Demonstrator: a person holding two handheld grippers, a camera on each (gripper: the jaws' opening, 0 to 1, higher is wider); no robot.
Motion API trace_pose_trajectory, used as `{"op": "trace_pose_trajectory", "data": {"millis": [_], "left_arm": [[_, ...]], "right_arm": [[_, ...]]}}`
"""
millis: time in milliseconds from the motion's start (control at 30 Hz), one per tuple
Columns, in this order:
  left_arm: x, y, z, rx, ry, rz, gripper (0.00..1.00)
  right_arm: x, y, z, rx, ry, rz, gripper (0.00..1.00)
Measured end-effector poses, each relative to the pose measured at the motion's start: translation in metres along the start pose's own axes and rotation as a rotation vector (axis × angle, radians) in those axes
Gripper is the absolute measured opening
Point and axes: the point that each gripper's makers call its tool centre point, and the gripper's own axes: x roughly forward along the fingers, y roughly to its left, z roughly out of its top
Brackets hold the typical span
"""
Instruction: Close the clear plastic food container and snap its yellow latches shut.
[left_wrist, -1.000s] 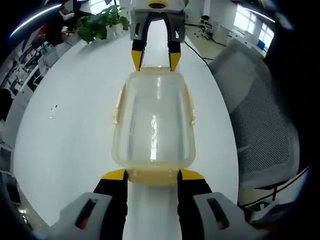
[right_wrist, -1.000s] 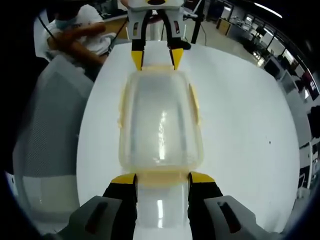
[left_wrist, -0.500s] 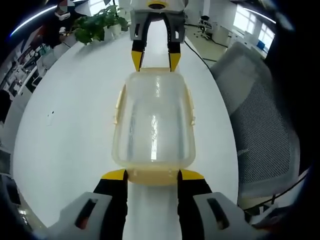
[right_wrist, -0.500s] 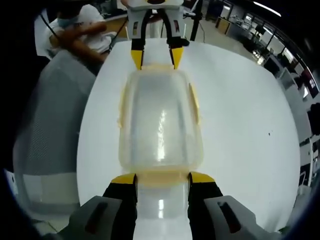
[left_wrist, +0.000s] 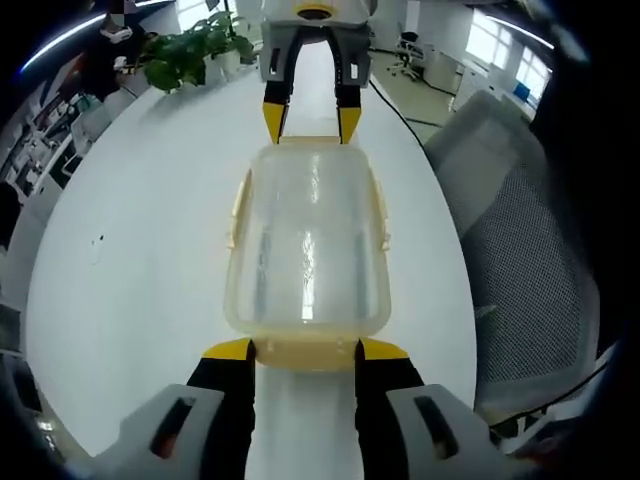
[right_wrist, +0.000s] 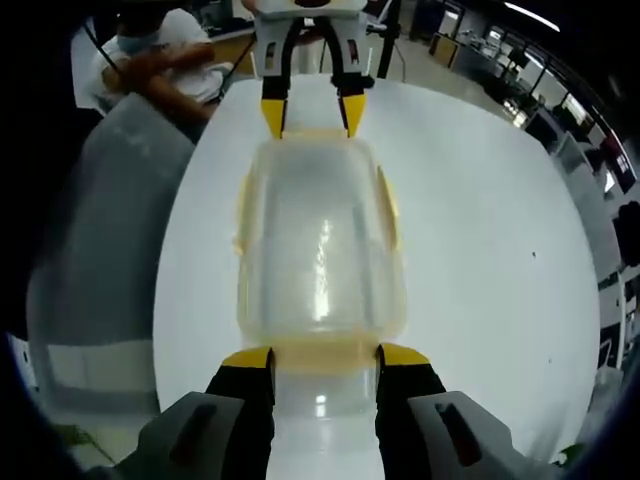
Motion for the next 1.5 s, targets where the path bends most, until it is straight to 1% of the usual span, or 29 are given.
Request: {"op": "trace_pose_trajectory", "data": {"millis": [167, 500, 1033, 1300, 1500], "left_arm": [[0.006, -0.001, 0.007, -0.001, 0.000, -0.003, 0.37], [0.011, -0.002, 0.015, -0.003, 0.002, -0.006, 0.37], [0.022, -0.003, 0.040, 0.001, -0.004, -0.012, 0.37], [0.027, -0.003, 0.047, 0.009, -0.006, -0.015, 0.37], [0.031, -0.004, 0.057, 0.013, -0.012, -0.015, 0.37]], "right_arm": [[-0.002, 0.001, -0.008, 0.001, 0.004, 0.002, 0.38], [-0.006, 0.001, -0.017, 0.008, -0.001, 0.001, 0.38], [-0.017, 0.001, -0.042, 0.011, 0.013, -0.005, 0.38], [-0.020, 0.002, -0.050, 0.022, 0.019, -0.008, 0.38], [-0.023, 0.003, -0.061, 0.023, 0.034, -0.012, 0.38]]}}
